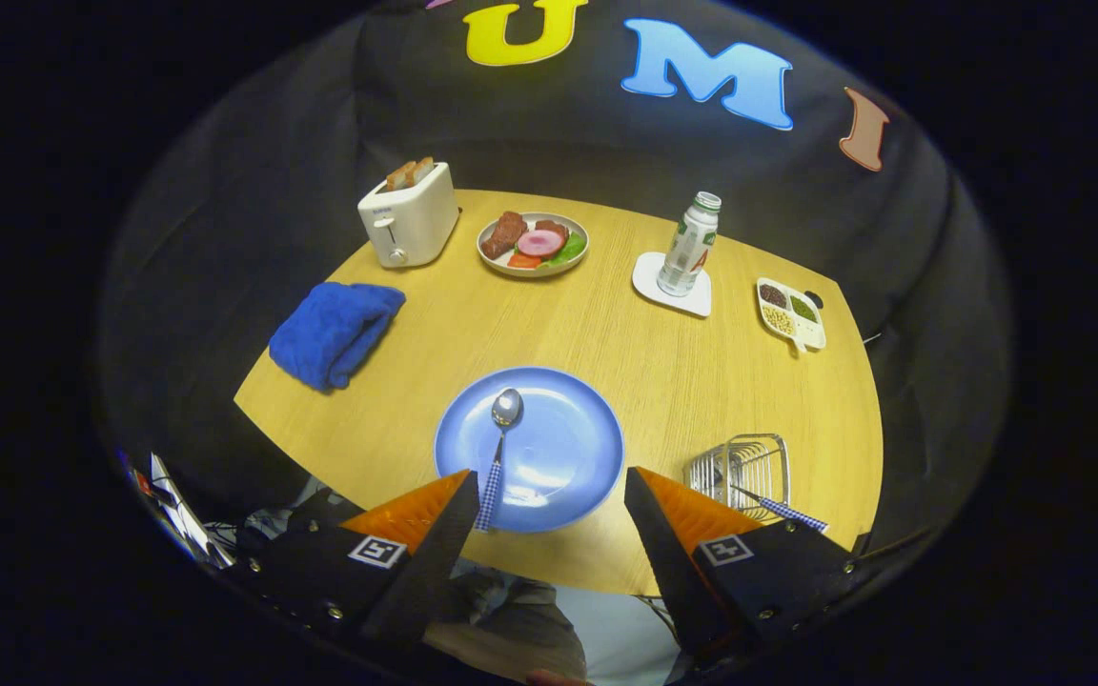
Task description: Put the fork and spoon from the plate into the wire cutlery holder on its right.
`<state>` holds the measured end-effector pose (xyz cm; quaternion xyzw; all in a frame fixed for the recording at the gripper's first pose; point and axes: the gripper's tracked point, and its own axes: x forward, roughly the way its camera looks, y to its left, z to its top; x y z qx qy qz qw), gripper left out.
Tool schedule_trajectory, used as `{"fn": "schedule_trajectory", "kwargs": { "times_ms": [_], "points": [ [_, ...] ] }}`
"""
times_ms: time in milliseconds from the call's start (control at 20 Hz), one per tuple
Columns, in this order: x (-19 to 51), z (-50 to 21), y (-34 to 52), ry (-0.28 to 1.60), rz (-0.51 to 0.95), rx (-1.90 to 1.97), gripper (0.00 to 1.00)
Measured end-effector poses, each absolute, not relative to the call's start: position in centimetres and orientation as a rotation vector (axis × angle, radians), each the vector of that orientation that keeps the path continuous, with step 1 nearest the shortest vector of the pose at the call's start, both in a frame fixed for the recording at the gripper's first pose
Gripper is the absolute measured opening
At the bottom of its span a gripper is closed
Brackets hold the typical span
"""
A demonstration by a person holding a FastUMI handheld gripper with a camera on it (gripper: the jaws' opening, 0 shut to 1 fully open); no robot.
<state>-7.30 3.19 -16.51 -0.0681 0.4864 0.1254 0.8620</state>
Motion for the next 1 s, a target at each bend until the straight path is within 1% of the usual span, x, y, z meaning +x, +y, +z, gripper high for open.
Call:
{"fn": "schedule_trajectory", "kwargs": {
  "times_ms": [400,1000],
  "points": [
    [-9.8,-23.4,7.2,1.216,0.320,-0.084,0.96],
    [-10.4,-28.8,6.9,1.361,0.225,-0.053,0.96]
  ]
}}
